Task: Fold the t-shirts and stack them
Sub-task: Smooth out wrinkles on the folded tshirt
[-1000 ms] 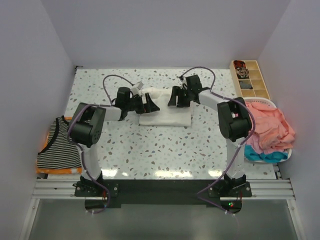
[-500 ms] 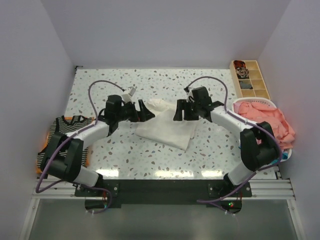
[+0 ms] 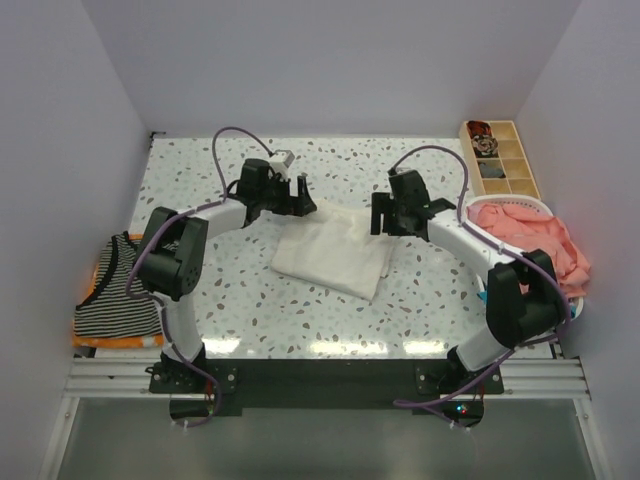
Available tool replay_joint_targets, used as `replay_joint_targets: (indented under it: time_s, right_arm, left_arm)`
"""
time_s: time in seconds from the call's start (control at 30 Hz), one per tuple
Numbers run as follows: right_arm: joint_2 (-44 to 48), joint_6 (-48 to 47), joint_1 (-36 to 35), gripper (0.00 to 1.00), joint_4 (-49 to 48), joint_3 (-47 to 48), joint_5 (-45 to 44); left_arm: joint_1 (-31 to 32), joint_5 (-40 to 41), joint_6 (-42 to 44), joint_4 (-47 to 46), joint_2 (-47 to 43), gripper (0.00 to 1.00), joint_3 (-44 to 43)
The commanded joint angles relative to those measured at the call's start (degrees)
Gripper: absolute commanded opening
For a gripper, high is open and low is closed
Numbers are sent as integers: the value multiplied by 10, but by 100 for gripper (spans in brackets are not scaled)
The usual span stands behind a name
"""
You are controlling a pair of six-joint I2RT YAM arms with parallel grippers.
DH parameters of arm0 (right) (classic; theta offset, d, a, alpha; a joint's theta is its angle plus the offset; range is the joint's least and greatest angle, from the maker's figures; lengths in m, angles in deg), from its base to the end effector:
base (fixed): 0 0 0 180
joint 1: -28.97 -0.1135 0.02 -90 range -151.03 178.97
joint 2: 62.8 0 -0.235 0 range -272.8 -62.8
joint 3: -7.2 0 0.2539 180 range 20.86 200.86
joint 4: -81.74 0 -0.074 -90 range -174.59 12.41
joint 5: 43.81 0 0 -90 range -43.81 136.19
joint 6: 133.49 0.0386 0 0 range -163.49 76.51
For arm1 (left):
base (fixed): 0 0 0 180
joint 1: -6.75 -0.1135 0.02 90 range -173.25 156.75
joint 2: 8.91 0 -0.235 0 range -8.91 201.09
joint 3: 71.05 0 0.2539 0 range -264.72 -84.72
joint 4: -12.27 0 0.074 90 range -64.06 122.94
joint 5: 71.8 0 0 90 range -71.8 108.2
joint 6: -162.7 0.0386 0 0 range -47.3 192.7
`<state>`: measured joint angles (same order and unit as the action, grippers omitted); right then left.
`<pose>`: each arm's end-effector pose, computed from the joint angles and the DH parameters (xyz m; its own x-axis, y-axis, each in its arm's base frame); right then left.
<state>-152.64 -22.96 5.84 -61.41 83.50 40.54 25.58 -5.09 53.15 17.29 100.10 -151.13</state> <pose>0.3122 0.1292 0.2025 -0.7803 0.0462 -0.6237 -0.0636 0.9862 0.1526 0.3827 -0.1466 0.1517 -0.7012 -0.0856 -0.7078 0.3950 0.7798 -0.4857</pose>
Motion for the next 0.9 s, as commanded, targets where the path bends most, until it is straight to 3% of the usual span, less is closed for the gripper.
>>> replay_joint_targets:
  time_s: [0.0, 0.13, 0.37, 0.47, 0.57, 0.6, 0.7, 0.77, 0.8, 0.87]
  right_arm:
    - [-18, 3, 7, 75, -6, 8, -21]
    - [-48, 3, 15, 72, -9, 24, -18]
    - [-80, 4, 29, 55, -35, 38, -4]
    - [-95, 5, 40, 52, -48, 45, 9]
    - [-106, 6, 49, 50, -64, 52, 23]
    - [-110, 6, 51, 50, -70, 53, 27]
    - [-125, 7, 59, 48, -81, 60, 40]
    - [-133, 8, 62, 40, -90, 62, 46]
    - [-135, 8, 67, 36, -101, 61, 55]
    - [-137, 12, 70, 28, -114, 59, 56]
  left_arm:
    - [2, 22, 51, 10, 25, 100, -50]
    - [2, 33, 68, 21, 40, 100, -66]
    - [2, 19, 71, 25, 65, 100, -98]
    - [1, 10, 71, 25, 78, 96, -115]
    - [1, -5, 72, 33, 92, 79, -137]
    - [1, -10, 72, 35, 95, 68, -140]
    - [-1, -17, 69, 35, 104, 45, -148]
    - [-5, -24, 66, 32, 111, 41, -153]
    - [-7, -30, 65, 31, 116, 31, -155]
    - [-12, -35, 61, 32, 125, 22, -168]
